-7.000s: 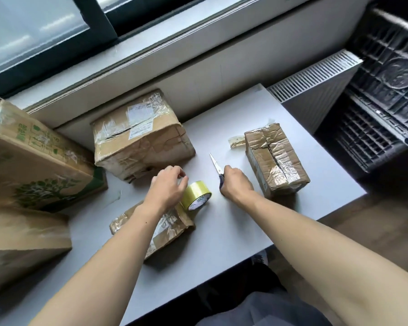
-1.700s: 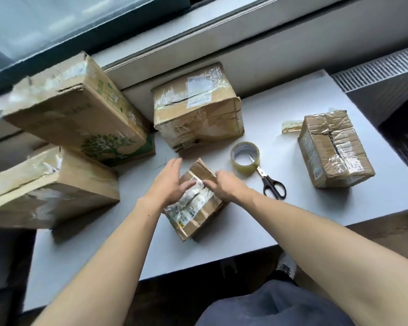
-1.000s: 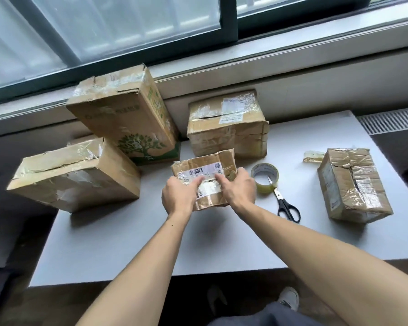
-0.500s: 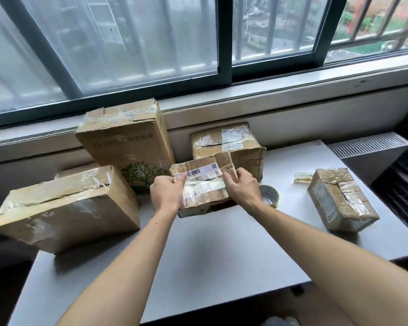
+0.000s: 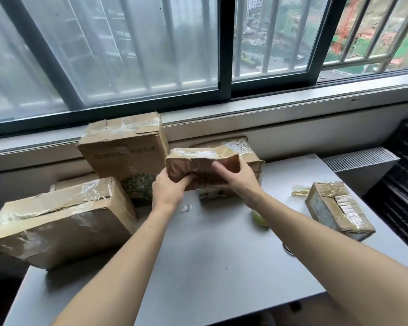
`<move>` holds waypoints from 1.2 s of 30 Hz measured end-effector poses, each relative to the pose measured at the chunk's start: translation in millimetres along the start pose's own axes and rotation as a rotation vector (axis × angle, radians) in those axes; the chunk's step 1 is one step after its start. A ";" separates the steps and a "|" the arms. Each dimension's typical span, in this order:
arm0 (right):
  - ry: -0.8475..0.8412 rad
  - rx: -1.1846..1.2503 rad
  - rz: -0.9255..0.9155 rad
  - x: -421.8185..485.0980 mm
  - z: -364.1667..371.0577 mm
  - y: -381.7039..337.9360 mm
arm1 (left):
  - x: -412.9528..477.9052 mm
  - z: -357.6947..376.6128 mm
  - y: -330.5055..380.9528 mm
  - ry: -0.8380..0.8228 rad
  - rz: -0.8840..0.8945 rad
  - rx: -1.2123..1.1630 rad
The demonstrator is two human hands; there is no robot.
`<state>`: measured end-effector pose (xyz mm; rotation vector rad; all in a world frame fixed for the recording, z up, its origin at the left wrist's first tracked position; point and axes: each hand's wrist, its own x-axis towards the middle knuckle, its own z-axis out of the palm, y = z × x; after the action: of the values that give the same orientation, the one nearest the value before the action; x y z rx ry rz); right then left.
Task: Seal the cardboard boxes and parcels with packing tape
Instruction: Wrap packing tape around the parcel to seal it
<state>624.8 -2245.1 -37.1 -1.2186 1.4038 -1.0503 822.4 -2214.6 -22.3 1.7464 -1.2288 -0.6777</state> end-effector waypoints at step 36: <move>0.038 -0.277 0.024 117.5 -88.9 24.5 | 66.8 107.5 50.0 0.191 0.049 0.276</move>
<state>529.1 -2357.2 -61.2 -1.3805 1.6297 -0.8864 736.5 -2320.3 -25.9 1.9482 -1.2725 -0.3135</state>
